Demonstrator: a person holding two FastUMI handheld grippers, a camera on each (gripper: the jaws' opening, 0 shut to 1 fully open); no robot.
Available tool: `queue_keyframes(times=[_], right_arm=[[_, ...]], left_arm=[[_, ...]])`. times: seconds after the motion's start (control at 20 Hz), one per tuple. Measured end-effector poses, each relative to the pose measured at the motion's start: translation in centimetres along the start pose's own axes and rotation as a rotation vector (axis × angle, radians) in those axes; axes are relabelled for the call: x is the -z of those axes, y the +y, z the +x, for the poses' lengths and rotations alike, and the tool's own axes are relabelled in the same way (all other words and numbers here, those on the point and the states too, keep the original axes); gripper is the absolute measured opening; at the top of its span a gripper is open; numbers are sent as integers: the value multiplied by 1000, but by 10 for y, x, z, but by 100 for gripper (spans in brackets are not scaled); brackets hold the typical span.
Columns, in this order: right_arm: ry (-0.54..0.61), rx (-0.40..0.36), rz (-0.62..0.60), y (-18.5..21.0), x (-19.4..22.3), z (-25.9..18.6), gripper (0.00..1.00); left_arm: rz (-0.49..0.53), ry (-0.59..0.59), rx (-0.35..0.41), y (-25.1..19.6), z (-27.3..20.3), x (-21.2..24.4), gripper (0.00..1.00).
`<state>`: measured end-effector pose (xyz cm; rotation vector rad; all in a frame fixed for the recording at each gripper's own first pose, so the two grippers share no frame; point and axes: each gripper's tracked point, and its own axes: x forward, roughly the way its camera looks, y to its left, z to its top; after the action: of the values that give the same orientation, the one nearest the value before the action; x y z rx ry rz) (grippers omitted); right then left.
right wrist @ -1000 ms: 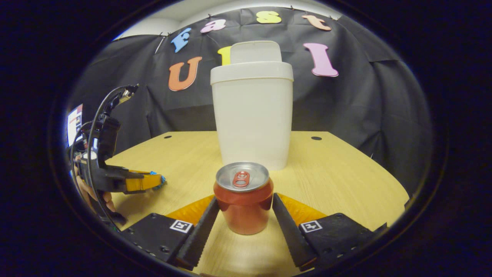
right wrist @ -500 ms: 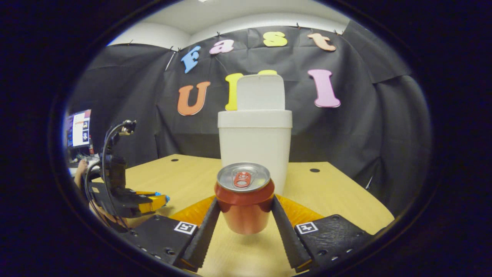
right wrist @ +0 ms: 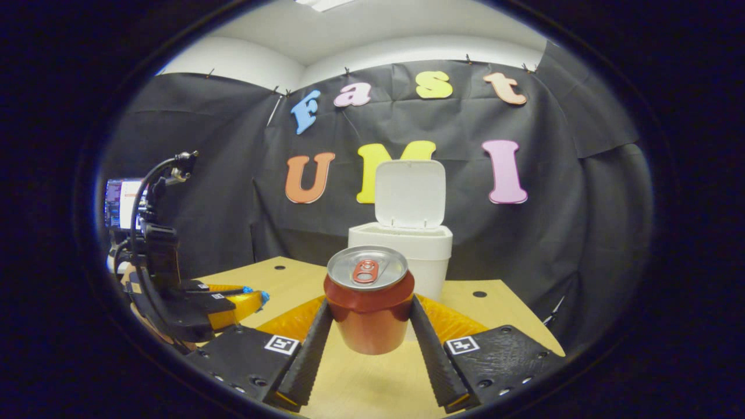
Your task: Press the lid of the desktop garbage bin to open it, pick up the crumpled paper on the desktop and throw it into the bin, then pick up the pop can on the desktop and drop it into the bin, and finally close the garbage bin lid.
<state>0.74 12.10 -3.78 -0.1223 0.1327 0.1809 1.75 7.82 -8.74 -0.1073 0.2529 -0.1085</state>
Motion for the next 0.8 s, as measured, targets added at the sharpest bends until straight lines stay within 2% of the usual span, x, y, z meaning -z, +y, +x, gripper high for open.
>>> queue_keyframes(times=[0.2, 0.4, 0.55, 0.65, 0.8], right_arm=[[-38, 39, 8, -12, -11, -8, 76], [-34, 41, 37, -35, -3, -11, 76], [-82, 40, 84, -61, -15, -19, 77], [-123, 71, 114, -83, -24, -26, 77], [-162, 90, 138, -96, -32, -33, 76]], left_arm=[[19, -73, 7, -15, -6, -53, 27], [34, -80, 7, -32, -4, -71, 27], [20, -78, 10, -45, 3, -78, 27], [-9, -84, 23, -57, 14, -88, 27], [20, -133, 3, -71, 33, -116, 27]])
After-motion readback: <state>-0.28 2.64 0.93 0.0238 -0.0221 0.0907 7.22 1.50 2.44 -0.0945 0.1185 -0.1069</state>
